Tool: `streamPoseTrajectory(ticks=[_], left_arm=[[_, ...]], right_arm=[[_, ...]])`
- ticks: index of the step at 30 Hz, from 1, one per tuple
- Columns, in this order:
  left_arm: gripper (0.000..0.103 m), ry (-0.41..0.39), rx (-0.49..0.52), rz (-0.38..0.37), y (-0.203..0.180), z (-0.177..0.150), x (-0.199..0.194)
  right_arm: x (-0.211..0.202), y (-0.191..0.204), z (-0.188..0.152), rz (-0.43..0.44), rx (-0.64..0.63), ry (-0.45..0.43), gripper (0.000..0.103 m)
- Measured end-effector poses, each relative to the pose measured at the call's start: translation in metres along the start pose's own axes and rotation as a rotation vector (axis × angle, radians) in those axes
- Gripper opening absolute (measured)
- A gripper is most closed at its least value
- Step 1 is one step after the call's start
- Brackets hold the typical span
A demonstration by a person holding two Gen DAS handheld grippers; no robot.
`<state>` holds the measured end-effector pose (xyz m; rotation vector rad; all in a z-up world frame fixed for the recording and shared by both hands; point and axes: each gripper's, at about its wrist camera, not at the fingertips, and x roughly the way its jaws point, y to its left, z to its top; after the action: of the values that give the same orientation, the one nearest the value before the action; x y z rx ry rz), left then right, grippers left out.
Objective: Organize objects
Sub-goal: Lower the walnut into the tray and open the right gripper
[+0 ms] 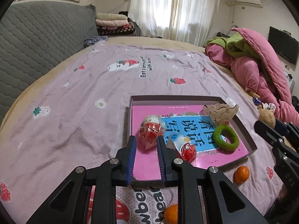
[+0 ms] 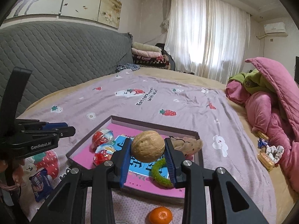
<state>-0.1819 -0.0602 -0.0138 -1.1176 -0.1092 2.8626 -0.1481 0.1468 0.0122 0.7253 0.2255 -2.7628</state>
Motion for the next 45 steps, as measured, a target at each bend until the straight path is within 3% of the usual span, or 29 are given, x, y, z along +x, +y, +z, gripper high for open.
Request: streamPoseTrajectory(ticks=[19, 45], left_arm=[[0.023, 0.075, 0.025, -0.022, -0.007, -0.012, 0.034], [0.023, 0.112, 0.049, -0.058, -0.02, -0.02, 0.059]], right_arm=[[0.054, 0.007, -0.023, 0.041, -0.014, 0.174, 0.035], [0.083, 0.013, -0.034, 0.075, -0.011, 0.255, 0.035]])
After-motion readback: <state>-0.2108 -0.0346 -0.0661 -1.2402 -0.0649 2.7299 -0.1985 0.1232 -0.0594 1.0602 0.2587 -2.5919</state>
